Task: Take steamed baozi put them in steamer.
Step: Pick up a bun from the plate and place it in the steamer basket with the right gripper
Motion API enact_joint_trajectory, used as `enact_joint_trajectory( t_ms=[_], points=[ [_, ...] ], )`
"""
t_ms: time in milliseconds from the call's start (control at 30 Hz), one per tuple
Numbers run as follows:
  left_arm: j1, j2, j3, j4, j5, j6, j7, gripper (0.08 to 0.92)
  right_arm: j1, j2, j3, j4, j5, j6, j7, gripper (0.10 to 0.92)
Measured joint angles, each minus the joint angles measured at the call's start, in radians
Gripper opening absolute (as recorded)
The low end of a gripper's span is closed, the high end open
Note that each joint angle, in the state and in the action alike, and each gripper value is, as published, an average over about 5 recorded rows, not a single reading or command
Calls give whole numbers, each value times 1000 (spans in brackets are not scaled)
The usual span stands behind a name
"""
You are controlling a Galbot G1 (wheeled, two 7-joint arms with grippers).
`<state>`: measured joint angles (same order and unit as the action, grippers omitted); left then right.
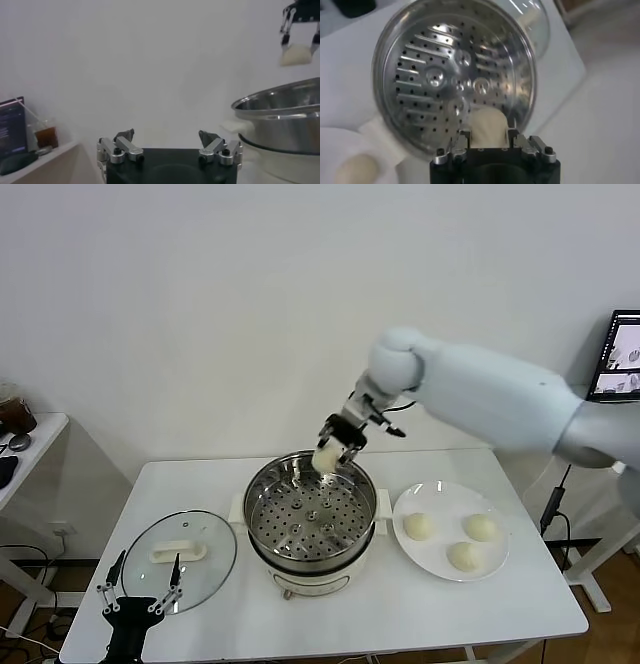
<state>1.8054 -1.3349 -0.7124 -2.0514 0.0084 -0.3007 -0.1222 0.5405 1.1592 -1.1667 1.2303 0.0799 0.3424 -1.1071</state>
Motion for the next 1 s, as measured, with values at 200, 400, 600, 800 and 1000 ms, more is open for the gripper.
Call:
enact_joint_trajectory(
  t_ms=[200,400,600,800,1000],
  points=[
    [-5,-7,-2,2,7,0,0,823,-40,50,-17,-32,-113,111,33,465],
    [-14,-8,-3,1,10,1,1,823,-85,90,-14,-68,-232,201,71,467],
    [-15,-8,-4,1,10,0,0,823,-121,119,4,-108,-337,268,103,480],
    [-14,-9,-8,1,9,-2,-1,823,-150,143,29,-148,-423,319,131,538],
    [-15,-14,-11,0,10,-2,-7,823,-171,162,49,-179,-482,354,158,705]
  ],
)
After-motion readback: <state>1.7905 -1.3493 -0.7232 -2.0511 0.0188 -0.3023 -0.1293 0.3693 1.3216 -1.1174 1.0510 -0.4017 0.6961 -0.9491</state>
